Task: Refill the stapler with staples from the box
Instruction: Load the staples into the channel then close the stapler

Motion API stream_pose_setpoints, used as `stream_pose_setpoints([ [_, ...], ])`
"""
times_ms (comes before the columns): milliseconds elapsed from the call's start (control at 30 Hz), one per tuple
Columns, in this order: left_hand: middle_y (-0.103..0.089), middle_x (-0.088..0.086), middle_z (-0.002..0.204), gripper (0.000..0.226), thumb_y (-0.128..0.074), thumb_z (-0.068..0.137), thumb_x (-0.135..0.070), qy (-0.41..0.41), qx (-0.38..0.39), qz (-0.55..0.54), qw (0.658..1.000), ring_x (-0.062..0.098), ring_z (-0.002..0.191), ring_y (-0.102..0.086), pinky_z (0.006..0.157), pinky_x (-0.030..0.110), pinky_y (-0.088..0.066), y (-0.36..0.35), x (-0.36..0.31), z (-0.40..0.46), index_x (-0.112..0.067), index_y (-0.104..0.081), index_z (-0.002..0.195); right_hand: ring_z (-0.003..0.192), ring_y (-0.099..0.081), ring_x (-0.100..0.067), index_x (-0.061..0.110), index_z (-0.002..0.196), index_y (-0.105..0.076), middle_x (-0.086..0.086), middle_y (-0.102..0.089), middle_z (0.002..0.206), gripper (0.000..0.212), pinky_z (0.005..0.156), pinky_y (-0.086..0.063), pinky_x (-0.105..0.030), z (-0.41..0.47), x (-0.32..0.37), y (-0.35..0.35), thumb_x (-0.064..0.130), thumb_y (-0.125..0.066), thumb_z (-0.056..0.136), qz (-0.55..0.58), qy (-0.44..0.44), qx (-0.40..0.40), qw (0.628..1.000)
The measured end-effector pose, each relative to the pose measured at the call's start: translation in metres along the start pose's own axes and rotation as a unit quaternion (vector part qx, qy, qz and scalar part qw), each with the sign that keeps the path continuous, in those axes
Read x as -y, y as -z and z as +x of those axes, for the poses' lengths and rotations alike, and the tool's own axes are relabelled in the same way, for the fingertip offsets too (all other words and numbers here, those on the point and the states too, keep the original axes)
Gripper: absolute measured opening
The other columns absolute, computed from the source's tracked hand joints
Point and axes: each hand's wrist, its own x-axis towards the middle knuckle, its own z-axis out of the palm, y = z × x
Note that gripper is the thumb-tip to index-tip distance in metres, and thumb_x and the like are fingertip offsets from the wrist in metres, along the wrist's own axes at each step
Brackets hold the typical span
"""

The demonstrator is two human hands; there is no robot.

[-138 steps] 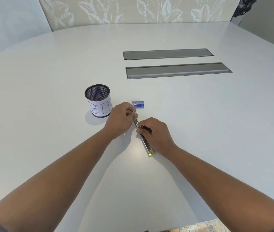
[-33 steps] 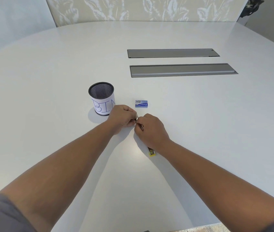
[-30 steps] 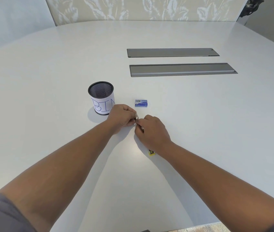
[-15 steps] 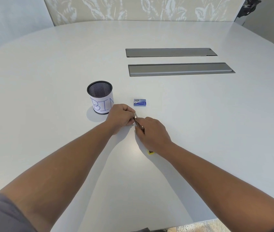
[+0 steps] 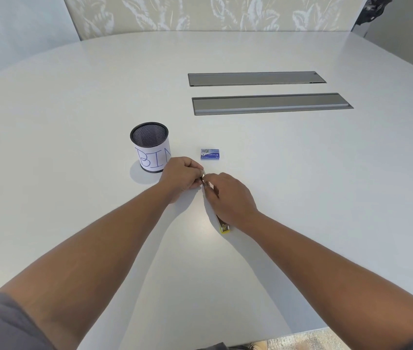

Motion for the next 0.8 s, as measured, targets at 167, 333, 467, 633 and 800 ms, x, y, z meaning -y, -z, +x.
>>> stream_pose_setpoints([
  [167, -0.066, 0.007, 0.063, 0.008, -0.067, 0.083, 0.006, -0.009, -0.006, 0.007, 1.000, 0.016, 0.053, -0.060, 0.061, 0.026, -0.060, 0.000, 0.001, 0.000, -0.001, -0.071, 0.082, 0.080, -0.054, -0.015, 0.033, 0.099, -0.052, 0.011, -0.056, 0.095, 0.007, 0.064, -0.044, -0.033, 0.006, -0.003, -0.001, 0.029, -0.053, 0.093, 0.038, -0.002, -0.010, 0.999],
  [333, -0.067, 0.007, 0.066, 0.009, -0.068, 0.084, 0.004, -0.013, -0.011, 0.014, 1.000, 0.014, 0.054, -0.062, 0.061, 0.025, -0.061, 0.000, 0.001, 0.000, -0.003, -0.072, 0.081, 0.072, -0.054, -0.007, 0.026, 0.099, -0.054, 0.015, -0.061, 0.087, 0.019, 0.066, -0.044, -0.028, 0.000, -0.007, -0.004, 0.011, -0.061, 0.091, 0.160, 0.008, -0.014, 0.987],
  [467, -0.067, 0.009, 0.068, 0.005, -0.068, 0.084, 0.004, -0.016, -0.015, 0.018, 1.000, 0.016, 0.055, -0.062, 0.064, 0.029, -0.062, -0.001, 0.002, 0.002, 0.001, -0.072, 0.085, 0.080, -0.055, -0.012, 0.020, 0.096, -0.057, 0.009, -0.064, 0.084, 0.019, 0.071, -0.043, -0.023, -0.005, -0.008, -0.006, 0.003, -0.060, 0.089, 0.160, 0.033, -0.029, 0.986],
  [633, -0.067, 0.007, 0.063, 0.008, -0.067, 0.083, 0.004, -0.014, -0.027, 0.021, 0.999, 0.015, 0.051, -0.062, 0.065, 0.031, -0.062, -0.002, 0.003, 0.004, -0.001, -0.073, 0.081, 0.079, -0.049, -0.015, 0.018, 0.086, -0.054, 0.005, -0.063, 0.079, 0.016, 0.068, -0.039, -0.026, -0.010, -0.008, -0.013, 0.004, -0.058, 0.090, 0.088, 0.065, -0.074, 0.991],
  [800, -0.068, 0.009, 0.069, 0.010, -0.067, 0.084, 0.003, -0.017, -0.014, 0.014, 1.000, 0.017, 0.058, -0.064, 0.065, 0.029, -0.063, -0.001, 0.005, 0.004, -0.004, -0.073, 0.079, 0.074, -0.059, -0.006, 0.025, 0.086, -0.051, 0.008, -0.063, 0.078, 0.020, 0.066, -0.045, -0.028, -0.007, -0.004, -0.009, 0.007, -0.056, 0.091, 0.126, 0.021, -0.053, 0.990],
])
